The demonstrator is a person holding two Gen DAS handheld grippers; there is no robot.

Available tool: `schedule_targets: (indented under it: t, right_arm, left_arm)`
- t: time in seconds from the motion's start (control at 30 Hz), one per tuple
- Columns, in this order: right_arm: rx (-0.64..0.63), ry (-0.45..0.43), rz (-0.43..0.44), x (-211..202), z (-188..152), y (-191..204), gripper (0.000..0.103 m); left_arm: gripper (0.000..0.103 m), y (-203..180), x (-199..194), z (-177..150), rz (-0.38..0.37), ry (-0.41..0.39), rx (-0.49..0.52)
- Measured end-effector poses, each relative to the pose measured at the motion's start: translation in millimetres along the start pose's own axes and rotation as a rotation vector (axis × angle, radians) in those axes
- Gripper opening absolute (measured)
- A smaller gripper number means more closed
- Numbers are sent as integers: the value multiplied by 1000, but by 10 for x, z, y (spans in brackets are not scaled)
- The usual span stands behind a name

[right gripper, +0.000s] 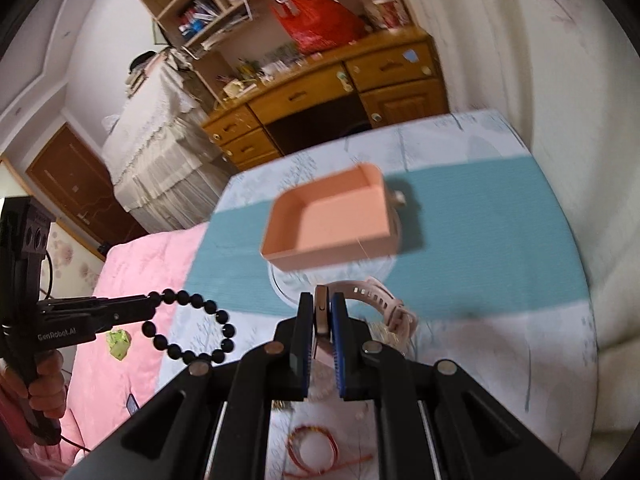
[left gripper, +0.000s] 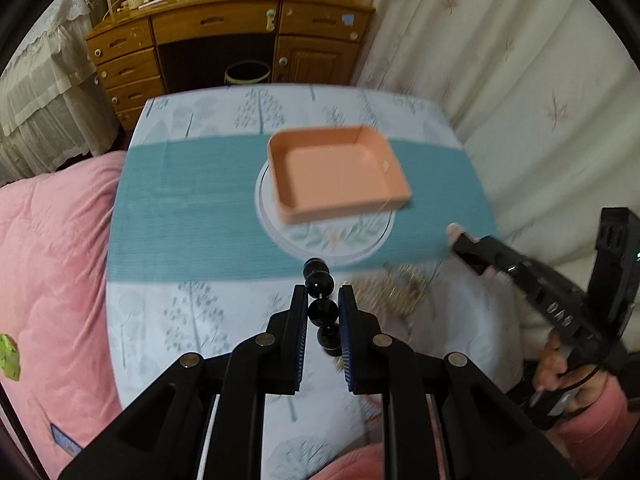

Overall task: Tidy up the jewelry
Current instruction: 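Carry both items into the pink tray and open both tools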

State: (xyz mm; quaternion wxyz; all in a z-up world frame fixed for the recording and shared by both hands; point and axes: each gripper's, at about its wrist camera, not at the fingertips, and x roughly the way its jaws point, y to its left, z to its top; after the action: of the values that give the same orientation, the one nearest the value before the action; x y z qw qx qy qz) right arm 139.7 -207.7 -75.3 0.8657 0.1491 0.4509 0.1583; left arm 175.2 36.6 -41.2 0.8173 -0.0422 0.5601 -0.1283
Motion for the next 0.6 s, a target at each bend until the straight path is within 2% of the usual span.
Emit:
schedule_targets:
  t: [0.33,0.47,0.6]
  right_arm:
    - [-125,-23,24,447,647,133,8]
    - [-170,-7,20,715,778,128,9]
    - [-192,10,13,949,821,84,9]
  left_arm:
    - [13,-152,198,690,16,-67,-16]
    - [13,-186,414,896,57,-75,-18]
    - [13,-169,659,1087,66,-57,-40]
